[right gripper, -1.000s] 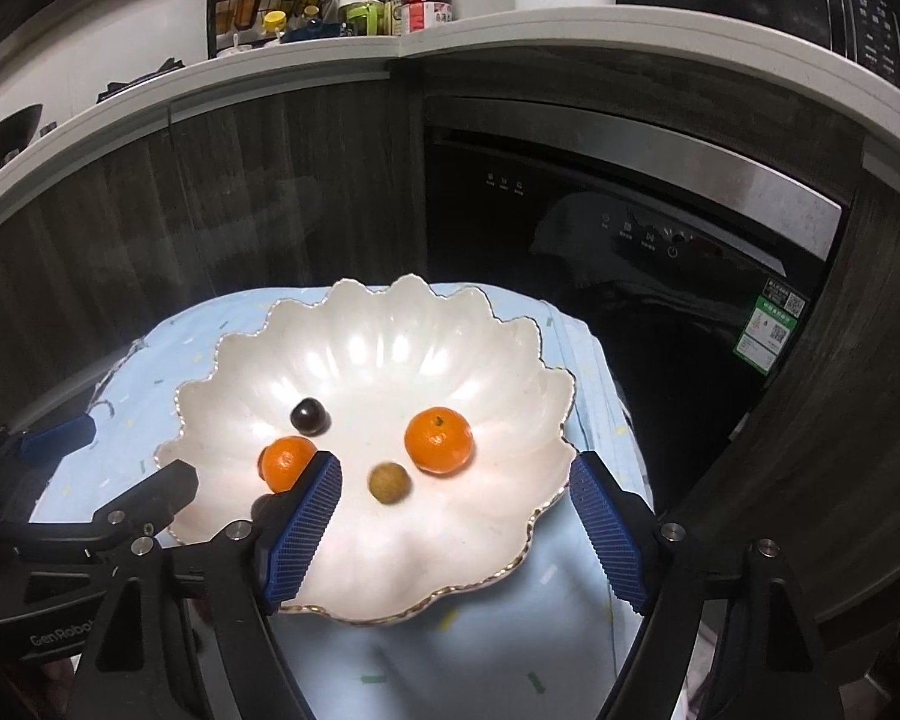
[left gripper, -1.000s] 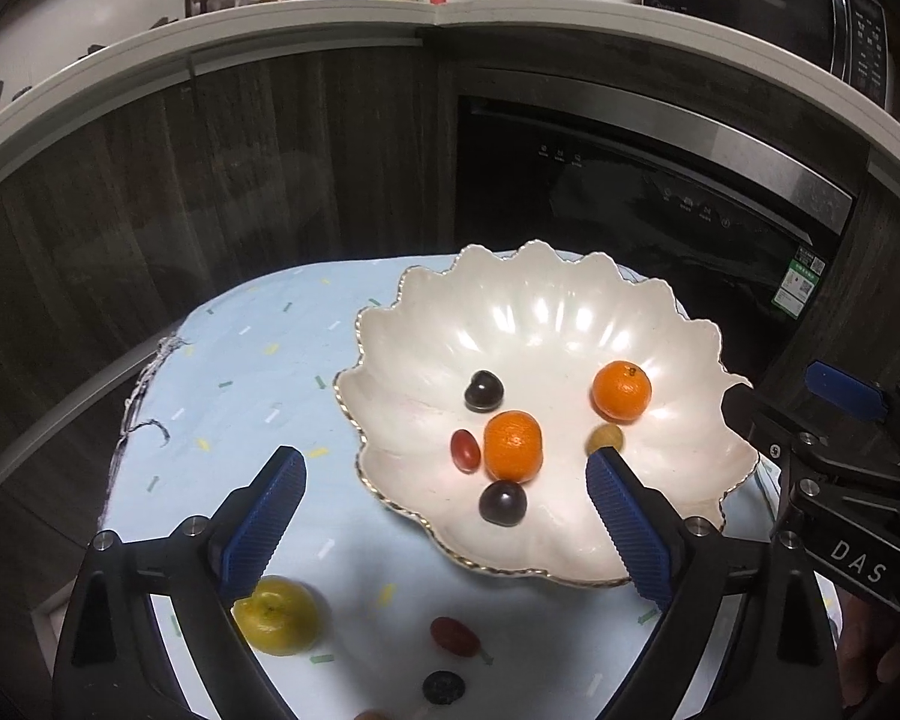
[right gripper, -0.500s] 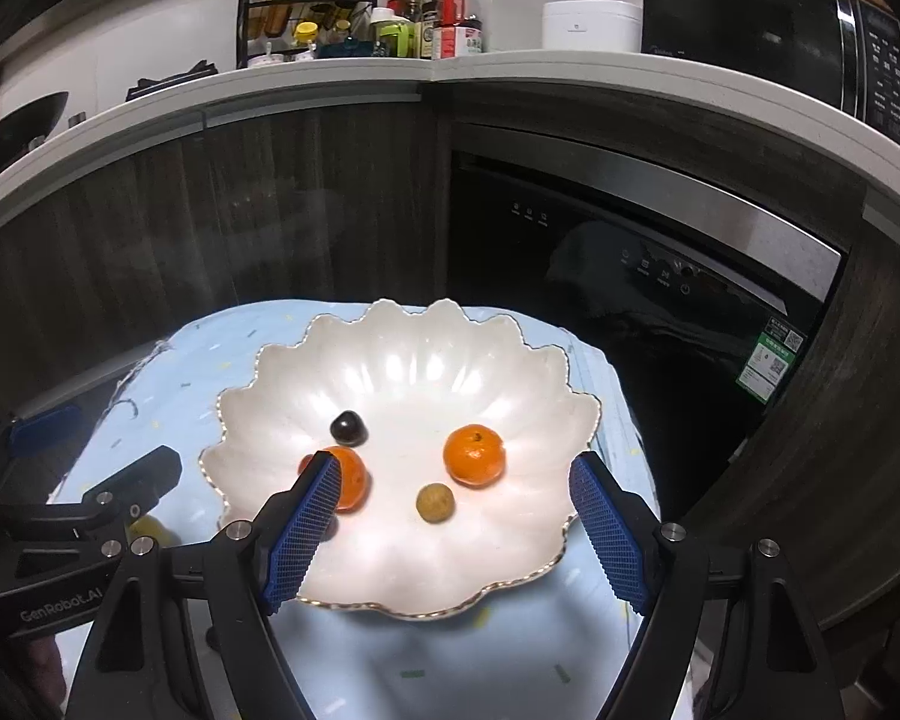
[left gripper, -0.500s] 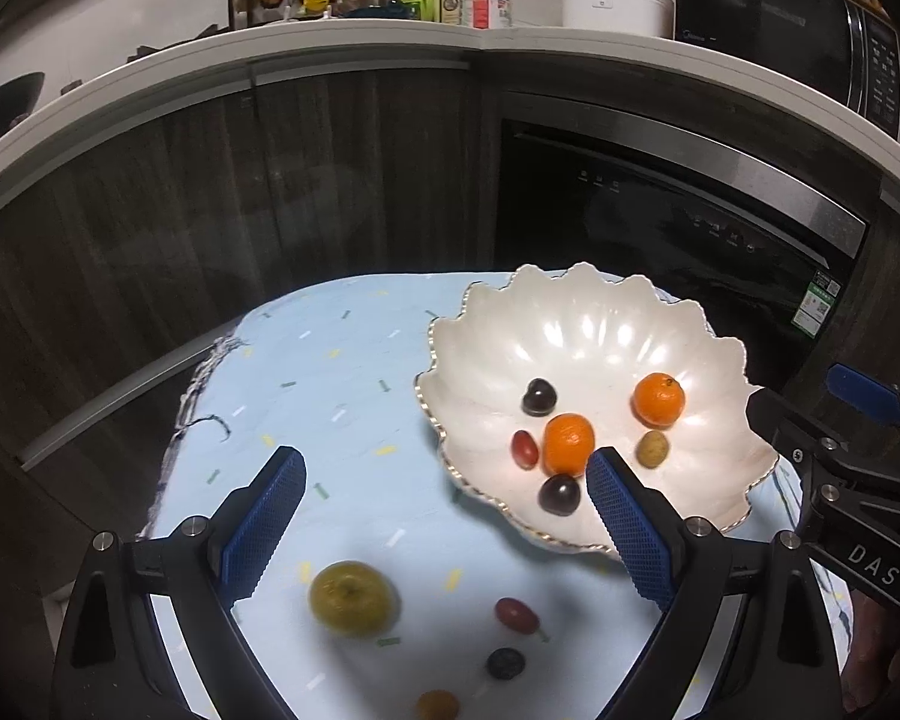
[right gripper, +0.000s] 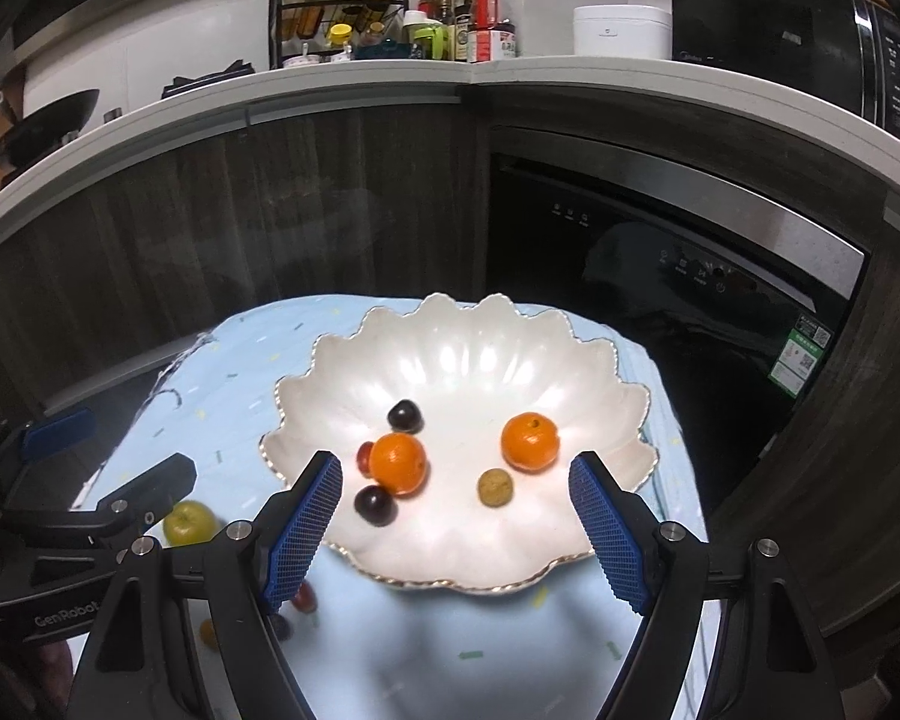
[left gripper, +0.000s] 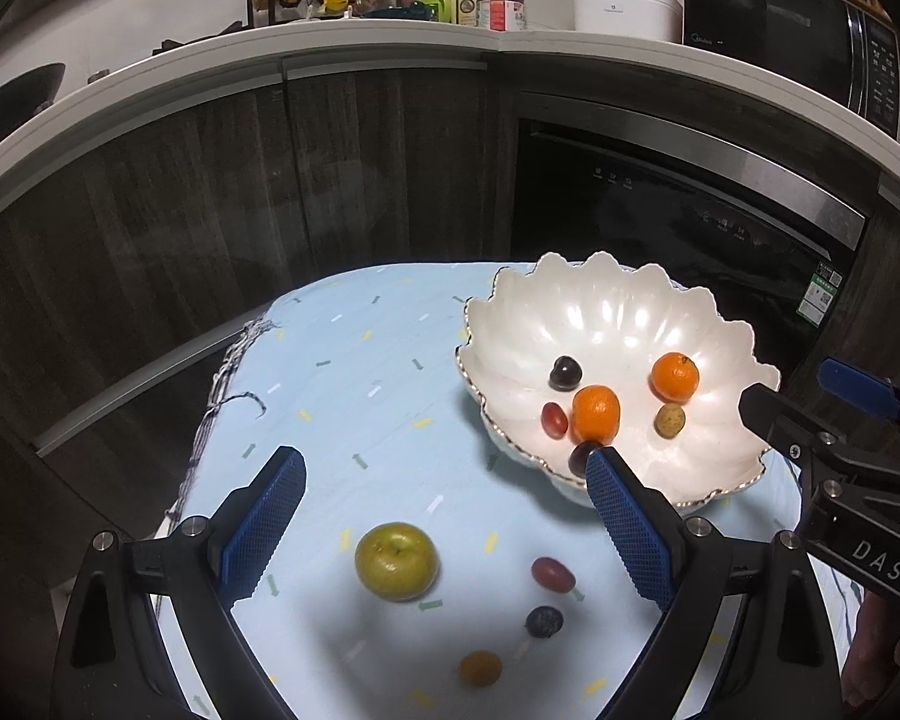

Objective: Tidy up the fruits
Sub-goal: 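Withdraw both open tools from the bowl toward the remaining fruits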

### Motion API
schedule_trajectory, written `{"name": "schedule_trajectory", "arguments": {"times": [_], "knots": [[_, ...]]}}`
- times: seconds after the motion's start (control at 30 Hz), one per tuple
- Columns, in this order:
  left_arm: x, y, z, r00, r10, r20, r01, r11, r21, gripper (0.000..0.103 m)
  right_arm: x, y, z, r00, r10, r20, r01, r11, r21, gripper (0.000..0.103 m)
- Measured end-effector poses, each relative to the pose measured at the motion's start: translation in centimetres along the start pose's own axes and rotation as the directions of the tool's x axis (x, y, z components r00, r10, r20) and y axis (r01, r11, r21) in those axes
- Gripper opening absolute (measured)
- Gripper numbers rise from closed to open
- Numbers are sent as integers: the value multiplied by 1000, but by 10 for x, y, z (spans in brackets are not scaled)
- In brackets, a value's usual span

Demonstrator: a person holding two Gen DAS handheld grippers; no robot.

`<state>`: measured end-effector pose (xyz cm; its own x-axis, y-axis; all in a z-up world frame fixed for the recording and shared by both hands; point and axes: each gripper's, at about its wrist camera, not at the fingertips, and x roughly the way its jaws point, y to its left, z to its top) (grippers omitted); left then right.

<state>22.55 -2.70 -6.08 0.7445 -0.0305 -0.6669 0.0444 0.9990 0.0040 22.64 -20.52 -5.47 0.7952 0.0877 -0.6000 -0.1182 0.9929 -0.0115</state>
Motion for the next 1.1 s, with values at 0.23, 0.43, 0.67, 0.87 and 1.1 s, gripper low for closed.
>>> {"name": "schedule_trajectory", "arguments": {"times": [0.23, 0.43, 0.67, 0.87, 1.1], "knots": [[-9, 9, -19, 1000, 21, 5, -21, 1000, -3, 96, -6, 13, -11, 1000, 10, 4, -10, 999, -36, 79], [-11, 13, -35, 1000, 20, -15, -20, 1000, -6, 96, -6, 24, -22, 999, 30, -12, -31, 998, -63, 79], [-14, 15, -54, 999, 22, -24, -21, 1000, 12, 95, -5, 30, -33, 998, 55, -33, -58, 995, -85, 77], [-15, 13, -68, 999, 16, -30, -16, 1000, 22, 94, 1, 34, -44, 994, 83, -65, -89, 991, -101, 71], [-11, 12, -81, 999, -3, -42, 4, 1000, 18, 87, 6, 40, -55, 990, 111, -89, -122, 985, -125, 66]]}}
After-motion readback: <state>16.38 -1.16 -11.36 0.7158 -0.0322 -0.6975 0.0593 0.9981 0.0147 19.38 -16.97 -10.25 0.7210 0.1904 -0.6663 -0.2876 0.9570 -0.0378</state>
